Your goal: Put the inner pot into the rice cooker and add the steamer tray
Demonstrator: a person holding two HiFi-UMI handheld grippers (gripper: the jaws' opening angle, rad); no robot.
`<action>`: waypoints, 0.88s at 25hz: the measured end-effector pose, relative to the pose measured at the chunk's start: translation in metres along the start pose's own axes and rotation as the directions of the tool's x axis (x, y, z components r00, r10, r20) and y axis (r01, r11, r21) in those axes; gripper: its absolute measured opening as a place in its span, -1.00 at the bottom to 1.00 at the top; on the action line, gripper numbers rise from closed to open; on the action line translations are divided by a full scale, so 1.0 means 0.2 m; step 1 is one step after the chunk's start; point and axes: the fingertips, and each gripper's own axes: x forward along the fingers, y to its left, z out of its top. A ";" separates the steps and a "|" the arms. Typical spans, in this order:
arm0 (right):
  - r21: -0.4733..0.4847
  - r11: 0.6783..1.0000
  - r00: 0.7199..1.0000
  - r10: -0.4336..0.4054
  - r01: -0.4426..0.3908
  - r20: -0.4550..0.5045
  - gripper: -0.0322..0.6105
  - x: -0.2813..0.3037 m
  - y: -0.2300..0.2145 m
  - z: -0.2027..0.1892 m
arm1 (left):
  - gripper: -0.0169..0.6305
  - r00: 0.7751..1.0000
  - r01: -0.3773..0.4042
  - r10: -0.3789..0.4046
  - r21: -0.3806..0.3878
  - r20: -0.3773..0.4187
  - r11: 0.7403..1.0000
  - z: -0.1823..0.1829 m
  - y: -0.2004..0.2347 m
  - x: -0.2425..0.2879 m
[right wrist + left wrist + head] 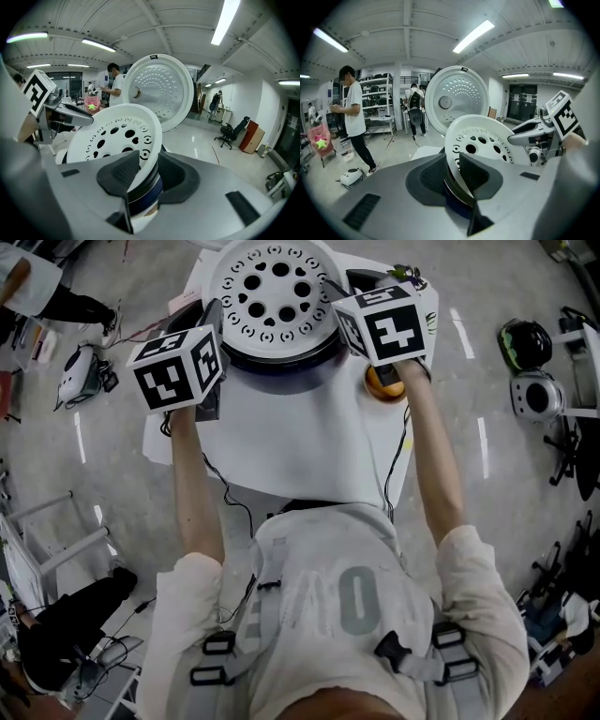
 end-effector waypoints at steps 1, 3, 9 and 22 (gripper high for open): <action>0.000 1.000 1.000 0.003 -0.003 -0.005 -0.48 0.00 0.01 -0.01 | -0.67 1.000 -0.003 0.003 0.000 -0.006 1.000 -0.01 0.00 0.00; 0.001 1.000 1.000 0.006 -0.006 -0.007 -0.47 0.00 0.02 -0.02 | -0.67 1.000 -0.009 0.009 0.000 -0.010 1.000 -0.03 0.00 0.00; 0.002 1.000 0.999 -0.007 0.007 -0.031 -0.46 0.04 0.00 -0.06 | -0.67 0.999 -0.011 0.012 0.010 -0.041 1.000 -0.06 0.01 0.06; 0.062 0.998 0.997 -0.012 0.017 -0.080 -0.47 0.09 -0.02 -0.08 | -0.67 0.994 -0.038 0.043 0.048 -0.103 0.998 -0.12 0.02 0.16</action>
